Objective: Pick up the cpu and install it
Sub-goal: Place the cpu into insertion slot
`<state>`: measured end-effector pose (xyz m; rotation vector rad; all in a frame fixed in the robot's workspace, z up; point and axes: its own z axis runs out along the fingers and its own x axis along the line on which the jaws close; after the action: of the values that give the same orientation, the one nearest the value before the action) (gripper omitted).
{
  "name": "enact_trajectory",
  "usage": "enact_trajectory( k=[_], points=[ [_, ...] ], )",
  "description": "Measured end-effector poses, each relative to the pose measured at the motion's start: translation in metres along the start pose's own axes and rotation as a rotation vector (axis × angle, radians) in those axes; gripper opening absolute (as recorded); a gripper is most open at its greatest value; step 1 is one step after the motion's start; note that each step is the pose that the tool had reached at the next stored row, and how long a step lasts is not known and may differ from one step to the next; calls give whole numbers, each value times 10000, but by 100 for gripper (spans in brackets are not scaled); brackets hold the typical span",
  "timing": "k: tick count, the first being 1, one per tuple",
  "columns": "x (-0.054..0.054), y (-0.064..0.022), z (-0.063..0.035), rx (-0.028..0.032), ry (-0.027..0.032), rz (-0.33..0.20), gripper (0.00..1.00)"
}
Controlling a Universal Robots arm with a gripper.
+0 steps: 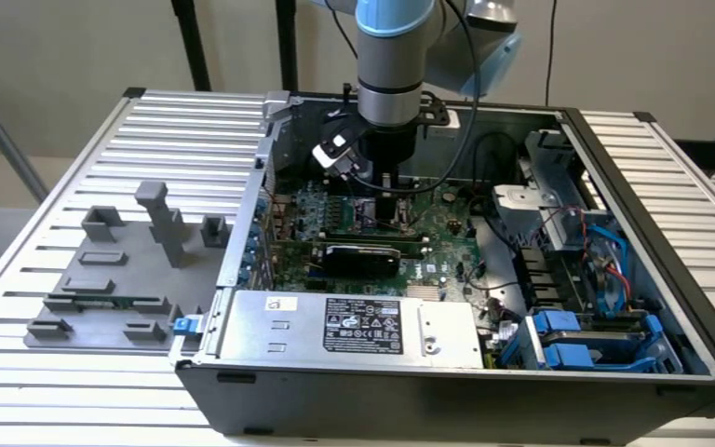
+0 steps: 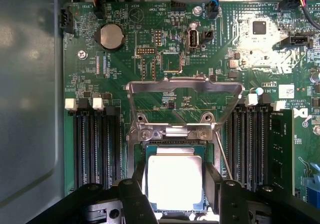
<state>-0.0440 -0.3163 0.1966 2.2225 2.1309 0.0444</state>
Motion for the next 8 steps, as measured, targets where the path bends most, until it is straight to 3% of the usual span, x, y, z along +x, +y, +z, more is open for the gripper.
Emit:
enact_trajectory(
  k=[4, 8],
  points=[
    [1, 0, 3, -3, -22, -7, 55],
    [0, 0, 2, -6, -90, -28, 55]
  ],
)
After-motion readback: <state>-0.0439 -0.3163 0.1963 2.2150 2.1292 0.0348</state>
